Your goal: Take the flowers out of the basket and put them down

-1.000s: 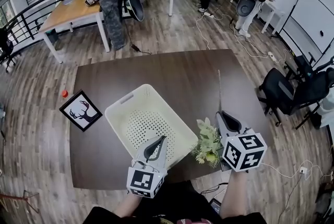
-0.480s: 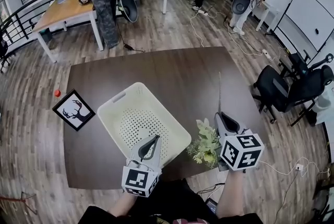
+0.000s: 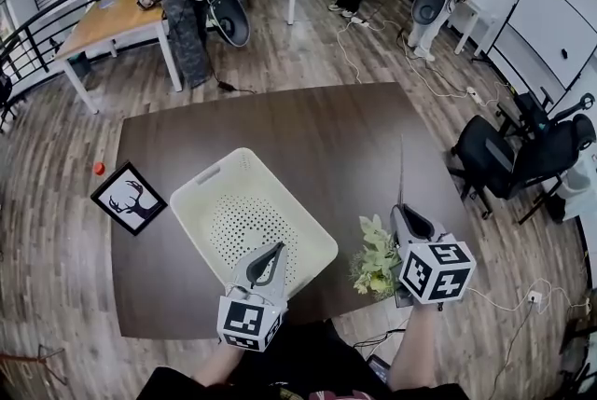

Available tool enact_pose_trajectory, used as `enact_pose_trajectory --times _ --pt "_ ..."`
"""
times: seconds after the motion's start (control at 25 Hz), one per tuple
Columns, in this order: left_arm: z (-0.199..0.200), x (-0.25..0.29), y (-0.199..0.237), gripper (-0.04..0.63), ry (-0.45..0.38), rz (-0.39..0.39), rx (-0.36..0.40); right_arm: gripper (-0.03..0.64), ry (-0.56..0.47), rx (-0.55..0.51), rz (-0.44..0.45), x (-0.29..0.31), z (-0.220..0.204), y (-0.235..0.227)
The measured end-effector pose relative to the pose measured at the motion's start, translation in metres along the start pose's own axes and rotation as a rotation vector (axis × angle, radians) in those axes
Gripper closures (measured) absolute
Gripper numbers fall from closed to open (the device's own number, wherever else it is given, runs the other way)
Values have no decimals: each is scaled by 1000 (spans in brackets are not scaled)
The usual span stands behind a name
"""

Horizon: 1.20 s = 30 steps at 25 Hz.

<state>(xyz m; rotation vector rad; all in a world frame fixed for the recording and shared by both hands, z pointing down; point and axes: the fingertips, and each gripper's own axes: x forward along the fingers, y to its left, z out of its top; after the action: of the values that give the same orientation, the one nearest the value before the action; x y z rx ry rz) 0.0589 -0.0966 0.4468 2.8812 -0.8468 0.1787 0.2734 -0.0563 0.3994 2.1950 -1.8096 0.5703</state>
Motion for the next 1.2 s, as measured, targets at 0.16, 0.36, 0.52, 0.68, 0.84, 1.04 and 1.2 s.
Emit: enact_pose_trajectory --times 0.16,0.36,0.52,0.68,0.84,1.04,1.2 --pt "-3 2 1 594 7 0 -1 575 16 11 -10 3 -8 -5" --pt "-4 6 2 594 14 5 -1 575 45 13 -8 9 -15 -9" --pt "-5 9 2 594 20 7 -4 575 67 19 -10 12 -21 -14" --pt "-5 11 5 594 24 16 -15 575 96 9 1 17 -28 -13" --pt "-8 12 8 594 26 23 -25 575 117 21 3 24 -38 -12" --pt "-11 13 12 594 32 29 -49 575 144 13 2 32 -46 -13" --pt "-14 12 18 594 35 40 -59 575 157 23 0 38 -54 -13"
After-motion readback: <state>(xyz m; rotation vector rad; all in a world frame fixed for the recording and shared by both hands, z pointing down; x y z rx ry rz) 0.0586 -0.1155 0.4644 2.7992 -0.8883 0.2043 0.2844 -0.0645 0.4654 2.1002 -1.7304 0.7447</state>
